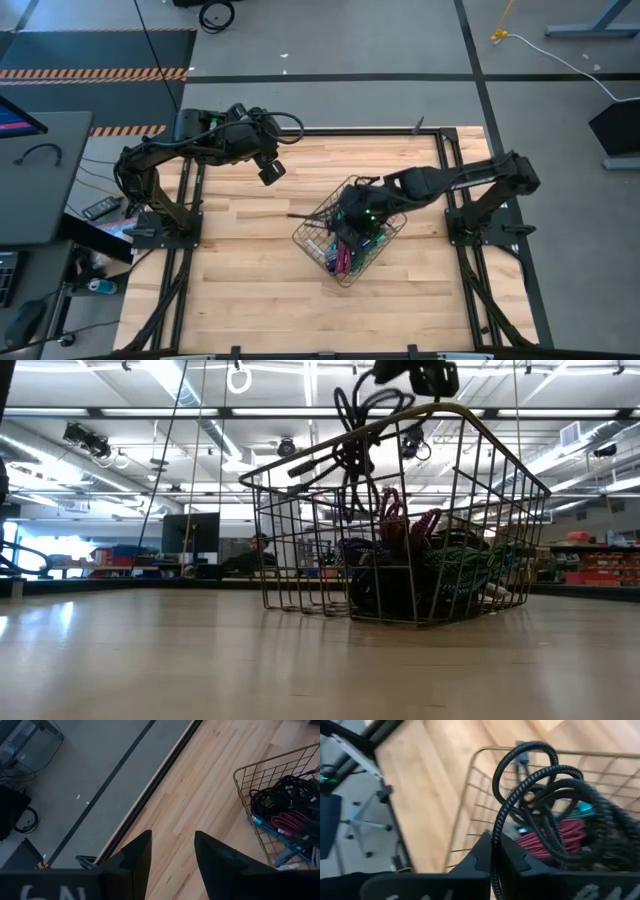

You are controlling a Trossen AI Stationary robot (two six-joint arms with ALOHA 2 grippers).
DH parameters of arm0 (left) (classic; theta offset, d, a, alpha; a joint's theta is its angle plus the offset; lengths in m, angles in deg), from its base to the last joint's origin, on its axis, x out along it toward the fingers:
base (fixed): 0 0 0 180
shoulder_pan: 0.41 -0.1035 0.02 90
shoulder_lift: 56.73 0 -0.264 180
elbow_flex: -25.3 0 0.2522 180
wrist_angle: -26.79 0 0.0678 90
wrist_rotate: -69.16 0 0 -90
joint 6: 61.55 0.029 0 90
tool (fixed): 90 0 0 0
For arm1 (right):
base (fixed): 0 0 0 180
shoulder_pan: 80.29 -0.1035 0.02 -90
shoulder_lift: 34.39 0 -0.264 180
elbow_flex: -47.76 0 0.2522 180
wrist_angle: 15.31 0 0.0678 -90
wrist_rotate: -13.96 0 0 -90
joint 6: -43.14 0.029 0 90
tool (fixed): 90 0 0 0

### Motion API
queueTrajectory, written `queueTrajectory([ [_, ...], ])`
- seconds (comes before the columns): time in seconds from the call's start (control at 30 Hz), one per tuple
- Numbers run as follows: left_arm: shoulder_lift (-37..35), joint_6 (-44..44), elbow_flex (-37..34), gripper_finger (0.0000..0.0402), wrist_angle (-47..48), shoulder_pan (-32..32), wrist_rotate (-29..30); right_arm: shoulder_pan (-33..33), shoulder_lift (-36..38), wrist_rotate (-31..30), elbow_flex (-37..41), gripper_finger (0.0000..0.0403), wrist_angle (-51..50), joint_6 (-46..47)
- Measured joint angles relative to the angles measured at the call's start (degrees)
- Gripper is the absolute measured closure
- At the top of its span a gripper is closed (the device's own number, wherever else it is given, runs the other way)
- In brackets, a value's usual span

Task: Pick and place USB-C Cables
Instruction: Adjust the black charger cable

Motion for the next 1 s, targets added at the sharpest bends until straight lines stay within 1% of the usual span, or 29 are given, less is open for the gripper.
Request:
queueTrajectory([
  [0.17, 0.00, 1.28, 0.01, 0.0246, 0.00, -0.02, 0.00, -3.18, -1.11, 0.03, 0.00, 0.0390, 4.96, 4.54],
  [0.23, 0.00, 1.89, 0.01, 0.0246, 0.01, 0.00, 0.00, -4.45, -1.24, -0.87, 0.00, 0.0390, 6.03, 6.58],
  [0.47, 0.00, 2.72, 0.01, 0.0246, 0.01, 0.00, 0.00, -8.54, -3.73, -4.30, 0.61, 0.0390, 2.51, 13.89],
  [0.63, 0.00, 2.79, 0.01, 0.0246, -0.08, -0.02, 0.00, -9.04, -4.99, -4.52, 5.61, 0.0390, 3.75, 16.22],
  [0.73, 0.00, 2.54, 0.01, 0.0246, -0.16, 0.00, -0.02, -8.91, -5.20, -4.74, 9.50, 0.0390, 7.15, 16.90],
  [0.87, 0.00, 2.45, 0.01, 0.0246, -0.30, 0.00, -0.02, -8.16, -5.20, -4.69, 14.52, 0.0390, 10.00, 16.74],
  [1.0, 0.00, 2.40, 0.01, 0.0246, -0.47, 0.00, -0.02, -6.91, -5.20, -3.27, 17.40, 0.0390, 9.87, 14.87],
])
